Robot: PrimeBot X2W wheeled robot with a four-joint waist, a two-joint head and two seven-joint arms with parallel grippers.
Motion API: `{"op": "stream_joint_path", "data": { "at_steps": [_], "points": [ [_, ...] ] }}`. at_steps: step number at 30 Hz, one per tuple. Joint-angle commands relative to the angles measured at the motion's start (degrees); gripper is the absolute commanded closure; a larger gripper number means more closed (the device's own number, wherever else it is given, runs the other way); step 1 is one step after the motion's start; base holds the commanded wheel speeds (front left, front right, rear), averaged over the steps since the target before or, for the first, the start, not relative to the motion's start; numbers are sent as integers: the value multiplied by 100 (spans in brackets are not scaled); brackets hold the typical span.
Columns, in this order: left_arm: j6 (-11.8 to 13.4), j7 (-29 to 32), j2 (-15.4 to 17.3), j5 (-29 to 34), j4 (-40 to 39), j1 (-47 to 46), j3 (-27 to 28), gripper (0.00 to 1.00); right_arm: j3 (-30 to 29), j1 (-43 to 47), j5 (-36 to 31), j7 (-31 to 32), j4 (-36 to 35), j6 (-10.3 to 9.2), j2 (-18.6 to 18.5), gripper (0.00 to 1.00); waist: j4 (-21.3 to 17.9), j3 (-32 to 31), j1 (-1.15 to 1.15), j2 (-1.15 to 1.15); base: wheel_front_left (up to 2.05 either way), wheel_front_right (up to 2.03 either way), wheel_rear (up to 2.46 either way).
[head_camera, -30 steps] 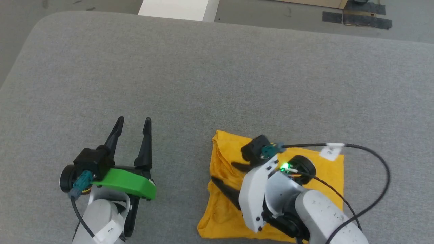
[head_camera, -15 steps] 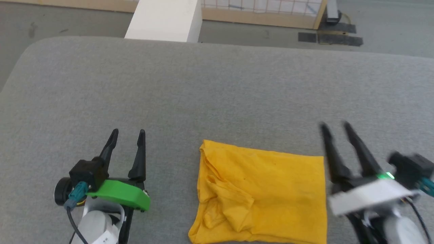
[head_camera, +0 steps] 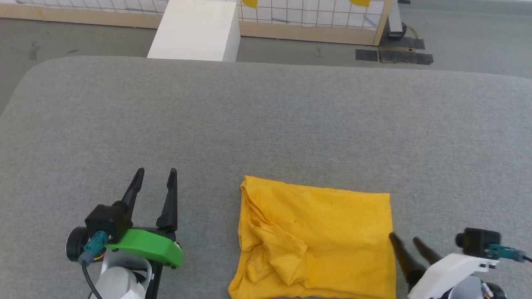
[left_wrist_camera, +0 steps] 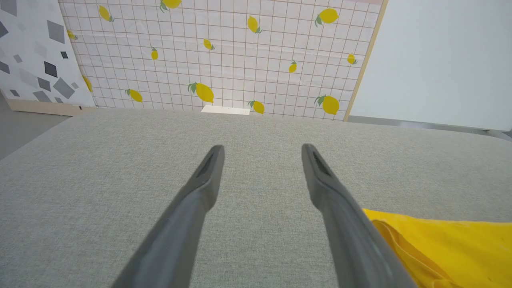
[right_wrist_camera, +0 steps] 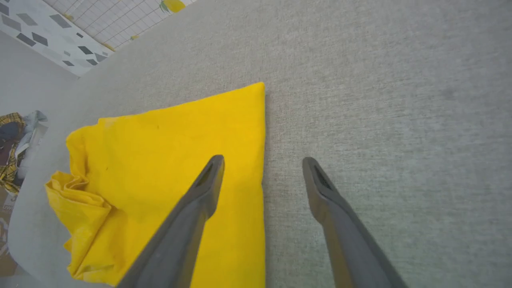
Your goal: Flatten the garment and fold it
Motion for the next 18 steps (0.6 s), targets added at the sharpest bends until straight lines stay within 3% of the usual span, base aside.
{"op": "stream_joint_path", "data": {
  "at_steps": [1, 11, 12, 13, 14, 15, 16, 18],
  "points": [
    [-40, -27, 26, -40, 10, 17, -20, 0, 35, 3, -76, 162, 63, -8, 5, 0, 41, 14, 0, 0, 0, 0, 0],
    [-40, -27, 1, -74, 30, -90, -100, 0, 396, -400, -412, 1359, 381, -8, 5, 0, 232, 171, 0, 0, 0, 0, 0],
    [-40, -27, -3, -75, 37, -100, -108, 0, 434, -437, -410, 1419, 398, -8, 5, 6, 248, 181, 0, 0, 0, 0, 0],
    [-40, -27, -6, -76, 42, -106, -113, 0, 450, -463, -409, 1442, 404, -8, 5, 42, 260, 188, 0, 0, 0, 0, 0],
    [-40, -27, -10, -79, 46, -114, -116, 0, 458, -486, -403, 1459, 410, -8, 5, 69, 273, 197, 0, 0, 0, 0, 0],
    [-40, -27, -13, -81, 49, -118, -118, 0, 467, -500, -403, 1470, 413, -8, 5, 90, 281, 204, 0, 0, 0, 0, 0],
    [-40, -27, -16, -82, 51, -121, -115, 0, 475, -518, -419, 1465, 396, -8, 5, 100, 285, 211, 0, 0, 0, 0, 0],
    [-40, -27, -19, -83, 52, -116, -94, 0, 497, -561, -532, 1444, 313, -8, 5, 100, 269, 216, 0, 0, 0, 0, 0]
  ]
}}
